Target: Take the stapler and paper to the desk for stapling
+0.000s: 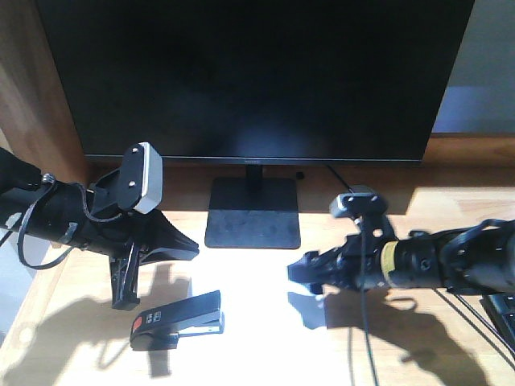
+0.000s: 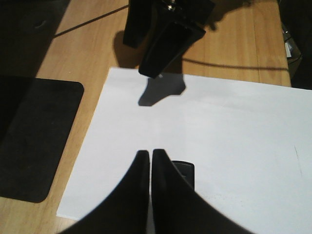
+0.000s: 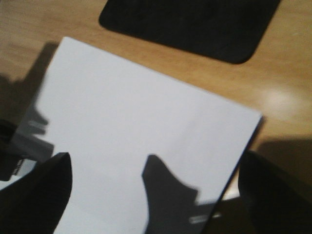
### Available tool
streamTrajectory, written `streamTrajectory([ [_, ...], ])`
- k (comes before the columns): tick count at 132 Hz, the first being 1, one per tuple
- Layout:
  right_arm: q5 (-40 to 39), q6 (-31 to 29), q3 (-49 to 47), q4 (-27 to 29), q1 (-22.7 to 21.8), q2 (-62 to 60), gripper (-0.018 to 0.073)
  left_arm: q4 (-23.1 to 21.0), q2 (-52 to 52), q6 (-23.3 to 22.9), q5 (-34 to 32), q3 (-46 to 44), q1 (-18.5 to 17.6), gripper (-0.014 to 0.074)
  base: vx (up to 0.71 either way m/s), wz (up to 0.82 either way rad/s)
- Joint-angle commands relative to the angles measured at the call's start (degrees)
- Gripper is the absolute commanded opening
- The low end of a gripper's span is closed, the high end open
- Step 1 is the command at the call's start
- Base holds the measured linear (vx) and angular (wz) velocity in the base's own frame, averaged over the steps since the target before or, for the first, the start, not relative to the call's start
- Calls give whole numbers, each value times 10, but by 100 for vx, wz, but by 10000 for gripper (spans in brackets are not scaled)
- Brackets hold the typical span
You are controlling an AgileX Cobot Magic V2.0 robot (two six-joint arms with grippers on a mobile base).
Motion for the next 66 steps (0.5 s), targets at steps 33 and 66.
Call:
streamTrajectory([
  [33, 161, -6, -7, -65, -3, -135, 533, 18, -39, -140, -101, -10, -1, -6, 0, 0],
  [66, 252, -7, -7, -65, -3, -200, 273, 164, -64, -362, -202, -10, -1, -6, 0, 0],
])
